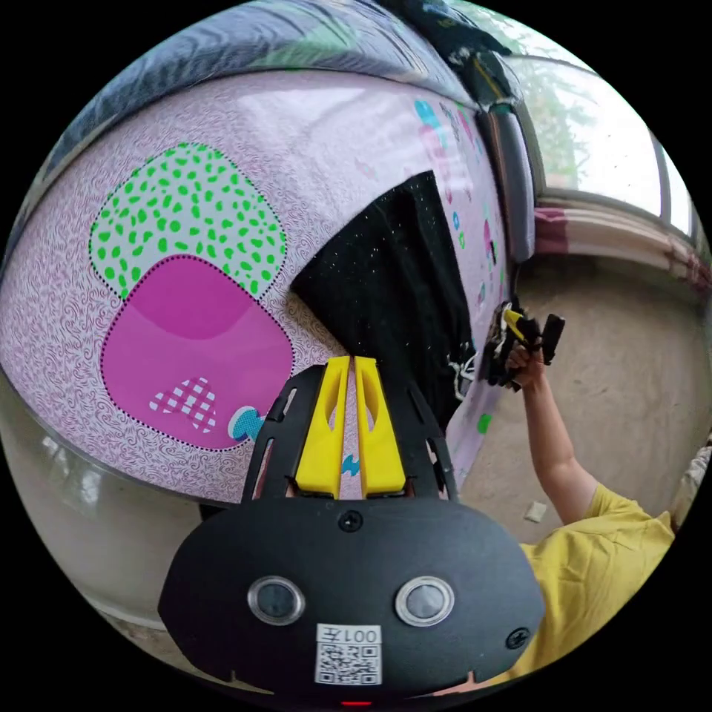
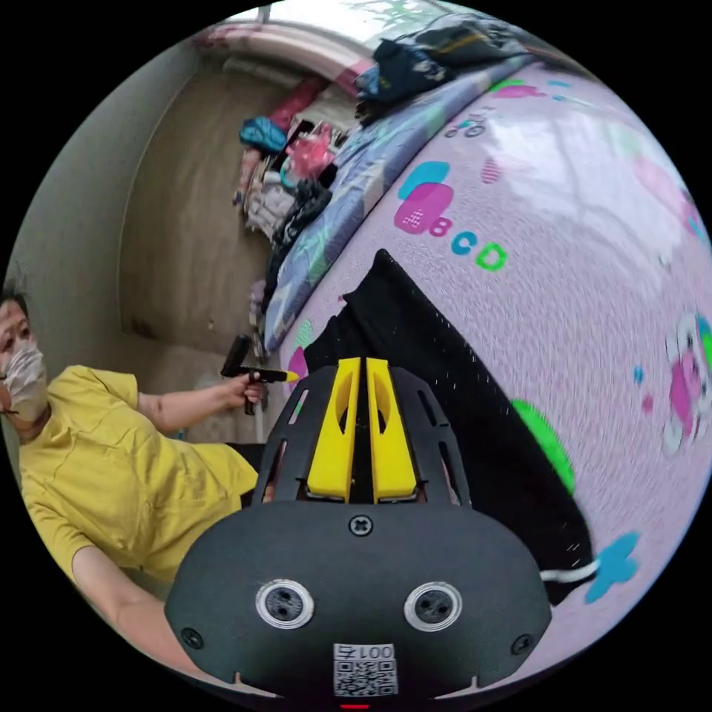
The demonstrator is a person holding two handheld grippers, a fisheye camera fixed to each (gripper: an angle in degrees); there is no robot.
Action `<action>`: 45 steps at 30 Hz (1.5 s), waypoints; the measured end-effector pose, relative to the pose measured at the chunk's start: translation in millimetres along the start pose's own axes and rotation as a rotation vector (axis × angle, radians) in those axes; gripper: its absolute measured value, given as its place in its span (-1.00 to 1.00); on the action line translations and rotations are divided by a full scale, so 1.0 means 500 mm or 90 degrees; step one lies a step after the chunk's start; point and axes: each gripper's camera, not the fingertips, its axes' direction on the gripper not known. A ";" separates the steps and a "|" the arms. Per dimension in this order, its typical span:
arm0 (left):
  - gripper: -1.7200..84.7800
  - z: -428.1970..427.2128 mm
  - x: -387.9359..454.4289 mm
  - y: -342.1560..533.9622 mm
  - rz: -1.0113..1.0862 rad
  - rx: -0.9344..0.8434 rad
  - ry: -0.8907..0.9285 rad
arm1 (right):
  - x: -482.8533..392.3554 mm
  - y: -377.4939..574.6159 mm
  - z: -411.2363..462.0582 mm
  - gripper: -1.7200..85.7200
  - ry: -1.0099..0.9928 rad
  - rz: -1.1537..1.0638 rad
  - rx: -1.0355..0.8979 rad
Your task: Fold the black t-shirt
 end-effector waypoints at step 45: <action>-0.88 -0.058 -0.292 -0.158 -0.022 0.181 0.255 | 0.043 -0.759 0.373 -0.88 -0.186 -0.201 -0.454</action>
